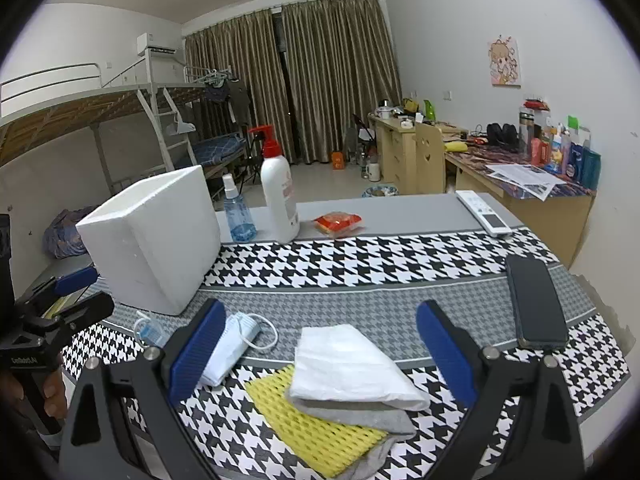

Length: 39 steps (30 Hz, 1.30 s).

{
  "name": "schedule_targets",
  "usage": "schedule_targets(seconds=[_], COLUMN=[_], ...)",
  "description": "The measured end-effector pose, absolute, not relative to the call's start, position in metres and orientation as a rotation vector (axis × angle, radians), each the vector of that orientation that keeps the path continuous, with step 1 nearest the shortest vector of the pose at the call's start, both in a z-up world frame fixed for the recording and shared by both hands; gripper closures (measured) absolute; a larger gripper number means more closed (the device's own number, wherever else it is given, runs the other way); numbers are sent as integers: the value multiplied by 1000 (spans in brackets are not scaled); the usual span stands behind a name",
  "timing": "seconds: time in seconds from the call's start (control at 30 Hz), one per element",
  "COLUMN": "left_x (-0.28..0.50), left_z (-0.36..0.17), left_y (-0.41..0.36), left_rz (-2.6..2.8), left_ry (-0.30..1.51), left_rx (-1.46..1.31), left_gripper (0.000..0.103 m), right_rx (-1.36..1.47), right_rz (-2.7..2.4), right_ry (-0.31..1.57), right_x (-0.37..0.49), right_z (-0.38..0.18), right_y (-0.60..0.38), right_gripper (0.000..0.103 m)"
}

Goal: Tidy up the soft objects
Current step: 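Lower the left tool onto the blue face mask while the right tool lowers onto the white tissues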

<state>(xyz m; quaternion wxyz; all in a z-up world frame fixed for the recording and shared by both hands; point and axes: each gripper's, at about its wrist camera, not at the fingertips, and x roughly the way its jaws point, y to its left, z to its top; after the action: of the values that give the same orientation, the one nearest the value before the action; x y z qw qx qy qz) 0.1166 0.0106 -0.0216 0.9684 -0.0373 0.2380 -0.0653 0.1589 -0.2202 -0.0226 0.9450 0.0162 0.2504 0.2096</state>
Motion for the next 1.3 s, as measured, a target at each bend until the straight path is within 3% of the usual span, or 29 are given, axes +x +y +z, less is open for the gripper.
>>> schedule_targets(seconds=[1.3], left_x=[147], left_z=[-65], left_y=[-14], left_rz=[-170], left_ry=[646], left_rx=[-66], left_gripper=[1], right_rx=[21], right_rz=[372], right_ry=[649], right_x=[181], right_z=[-67], right_y=[-232], right_gripper=[5])
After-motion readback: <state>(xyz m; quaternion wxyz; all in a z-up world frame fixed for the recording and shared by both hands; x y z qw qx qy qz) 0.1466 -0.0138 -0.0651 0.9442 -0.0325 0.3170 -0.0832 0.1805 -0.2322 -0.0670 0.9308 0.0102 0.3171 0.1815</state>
